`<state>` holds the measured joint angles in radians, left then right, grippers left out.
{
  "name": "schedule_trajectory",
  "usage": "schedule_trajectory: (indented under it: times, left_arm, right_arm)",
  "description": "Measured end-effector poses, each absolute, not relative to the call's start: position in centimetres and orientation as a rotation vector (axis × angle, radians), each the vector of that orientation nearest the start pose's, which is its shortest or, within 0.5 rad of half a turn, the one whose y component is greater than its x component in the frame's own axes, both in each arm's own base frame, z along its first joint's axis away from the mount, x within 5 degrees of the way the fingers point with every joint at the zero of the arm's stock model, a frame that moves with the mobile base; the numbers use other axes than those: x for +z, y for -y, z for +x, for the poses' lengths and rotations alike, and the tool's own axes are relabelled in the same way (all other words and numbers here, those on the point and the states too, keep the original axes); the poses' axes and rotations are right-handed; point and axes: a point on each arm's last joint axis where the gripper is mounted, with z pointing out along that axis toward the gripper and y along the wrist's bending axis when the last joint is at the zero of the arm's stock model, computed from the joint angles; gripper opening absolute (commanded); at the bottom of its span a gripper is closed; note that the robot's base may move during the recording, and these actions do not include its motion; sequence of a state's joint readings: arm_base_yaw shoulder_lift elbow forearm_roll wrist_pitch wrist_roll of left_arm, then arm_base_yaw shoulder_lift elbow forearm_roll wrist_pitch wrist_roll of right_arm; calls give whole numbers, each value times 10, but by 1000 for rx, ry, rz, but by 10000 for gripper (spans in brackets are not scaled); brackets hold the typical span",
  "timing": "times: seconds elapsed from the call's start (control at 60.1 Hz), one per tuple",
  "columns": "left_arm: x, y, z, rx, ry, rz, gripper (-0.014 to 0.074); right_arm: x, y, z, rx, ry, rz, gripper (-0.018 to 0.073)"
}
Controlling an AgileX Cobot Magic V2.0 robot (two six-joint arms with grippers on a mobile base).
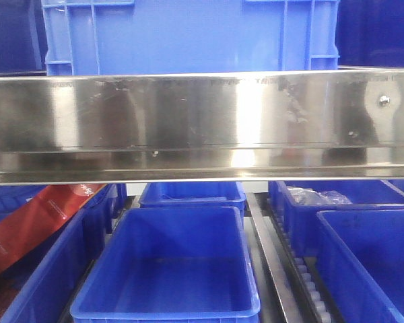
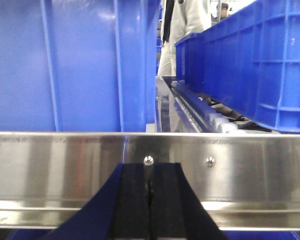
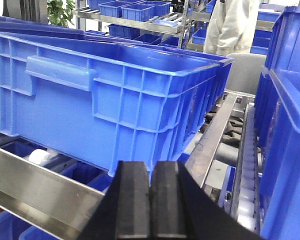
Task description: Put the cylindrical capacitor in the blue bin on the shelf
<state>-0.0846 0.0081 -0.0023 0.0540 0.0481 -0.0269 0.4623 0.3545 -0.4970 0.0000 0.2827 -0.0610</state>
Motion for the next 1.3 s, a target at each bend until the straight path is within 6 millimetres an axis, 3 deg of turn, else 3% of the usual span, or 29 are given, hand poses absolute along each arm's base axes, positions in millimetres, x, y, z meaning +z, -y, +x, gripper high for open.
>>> schedule_trajectory:
  times: [1.297]
  left_arm:
    - [207, 4, 57, -42, -1541, 82, -111]
  right_arm:
    - [331, -33, 72, 282, -1581, -394, -153]
